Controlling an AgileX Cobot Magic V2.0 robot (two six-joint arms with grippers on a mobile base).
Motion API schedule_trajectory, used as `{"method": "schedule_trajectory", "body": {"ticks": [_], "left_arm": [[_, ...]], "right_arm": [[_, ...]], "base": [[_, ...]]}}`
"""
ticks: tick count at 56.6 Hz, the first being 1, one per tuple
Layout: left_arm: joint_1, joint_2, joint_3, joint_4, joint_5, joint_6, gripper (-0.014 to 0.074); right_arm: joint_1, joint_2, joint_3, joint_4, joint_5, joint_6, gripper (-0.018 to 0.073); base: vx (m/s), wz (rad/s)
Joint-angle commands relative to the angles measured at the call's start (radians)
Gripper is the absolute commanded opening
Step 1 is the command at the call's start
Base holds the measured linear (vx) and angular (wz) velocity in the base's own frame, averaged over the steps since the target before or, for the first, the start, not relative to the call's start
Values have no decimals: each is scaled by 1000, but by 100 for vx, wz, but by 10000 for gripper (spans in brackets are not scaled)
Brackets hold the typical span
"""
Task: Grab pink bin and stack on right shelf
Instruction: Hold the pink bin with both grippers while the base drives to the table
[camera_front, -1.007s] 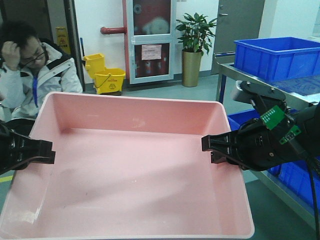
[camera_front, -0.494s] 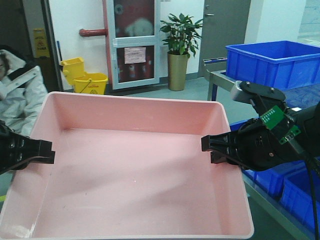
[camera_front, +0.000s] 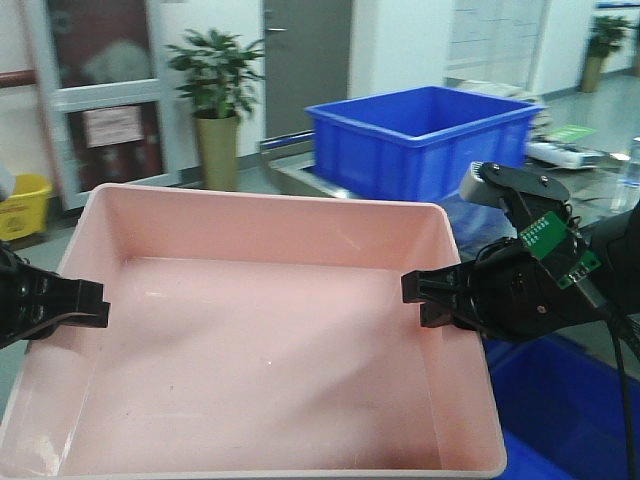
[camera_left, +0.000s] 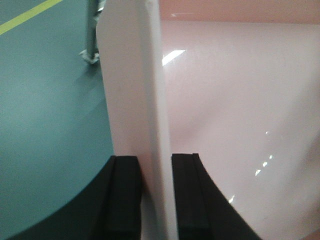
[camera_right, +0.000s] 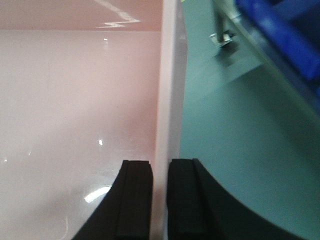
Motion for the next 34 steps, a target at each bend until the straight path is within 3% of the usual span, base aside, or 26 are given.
{"method": "schedule_trajectory", "body": {"ticks": [1, 34], "left_arm": [[-5, -41, -36, -57, -63, 9, -1], [-5, -41, -36, -57, -62, 9, -1]], "right_arm": [[-10, -34, -38, -11, -85, -14, -8], [-10, -34, -38, -11, -85, -14, -8]], "base": [[41, -67], [39, -76]]}}
